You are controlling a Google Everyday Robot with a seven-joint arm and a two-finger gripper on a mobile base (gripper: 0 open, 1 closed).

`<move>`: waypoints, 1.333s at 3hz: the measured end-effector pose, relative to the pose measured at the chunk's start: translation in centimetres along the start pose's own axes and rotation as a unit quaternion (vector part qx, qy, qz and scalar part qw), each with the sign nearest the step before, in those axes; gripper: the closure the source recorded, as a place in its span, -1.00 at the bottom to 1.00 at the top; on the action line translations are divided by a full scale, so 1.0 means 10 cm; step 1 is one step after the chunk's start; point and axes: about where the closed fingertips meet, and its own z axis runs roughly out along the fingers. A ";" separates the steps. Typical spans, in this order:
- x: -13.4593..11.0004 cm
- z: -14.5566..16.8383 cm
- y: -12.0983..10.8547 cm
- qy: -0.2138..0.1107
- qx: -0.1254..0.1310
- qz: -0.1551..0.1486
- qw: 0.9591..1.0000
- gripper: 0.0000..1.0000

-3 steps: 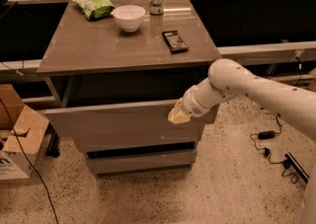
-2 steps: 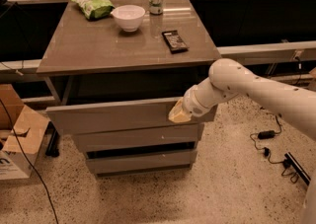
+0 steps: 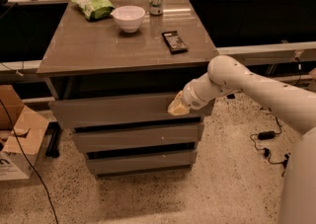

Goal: Close top drawer

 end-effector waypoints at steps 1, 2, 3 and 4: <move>0.00 0.00 0.03 0.000 0.000 0.000 1.000 0.18; 0.00 0.00 0.03 0.000 0.000 0.000 1.000 -0.29; 0.00 0.00 0.03 0.000 0.000 0.000 1.000 -0.91; 0.00 0.00 0.03 0.000 0.000 0.000 1.000 -1.00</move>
Offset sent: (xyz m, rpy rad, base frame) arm -0.0026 0.0002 0.0001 0.0000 0.0000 0.0000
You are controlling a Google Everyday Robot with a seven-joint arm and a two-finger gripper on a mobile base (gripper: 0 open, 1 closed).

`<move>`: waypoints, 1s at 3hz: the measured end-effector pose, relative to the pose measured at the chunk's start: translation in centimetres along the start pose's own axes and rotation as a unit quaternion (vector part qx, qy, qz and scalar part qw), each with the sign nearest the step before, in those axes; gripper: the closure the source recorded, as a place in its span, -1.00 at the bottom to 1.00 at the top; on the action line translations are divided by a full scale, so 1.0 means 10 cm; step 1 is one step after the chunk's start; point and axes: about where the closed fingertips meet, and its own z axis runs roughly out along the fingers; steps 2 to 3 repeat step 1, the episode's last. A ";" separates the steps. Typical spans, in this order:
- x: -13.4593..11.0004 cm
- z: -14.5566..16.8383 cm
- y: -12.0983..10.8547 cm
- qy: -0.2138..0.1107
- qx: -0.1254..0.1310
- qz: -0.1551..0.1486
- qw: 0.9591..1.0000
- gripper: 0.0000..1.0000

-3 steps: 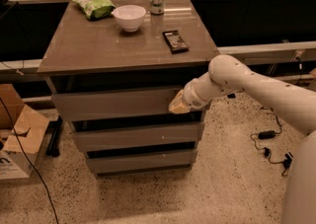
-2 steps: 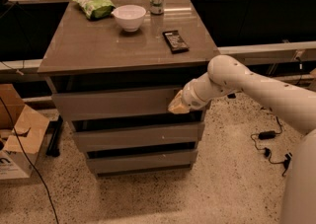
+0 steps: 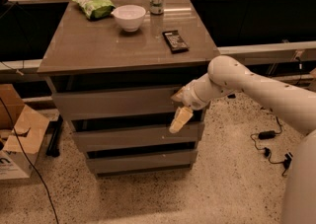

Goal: Close top drawer

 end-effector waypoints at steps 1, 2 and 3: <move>0.00 0.00 0.00 0.000 0.000 0.000 1.000 -1.00; 0.00 0.00 0.00 0.000 0.000 0.000 1.000 -1.00; 0.00 0.00 0.00 0.000 0.000 0.000 1.000 -1.00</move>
Offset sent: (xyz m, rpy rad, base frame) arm 0.0000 0.0000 0.0000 0.0000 0.0000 0.0000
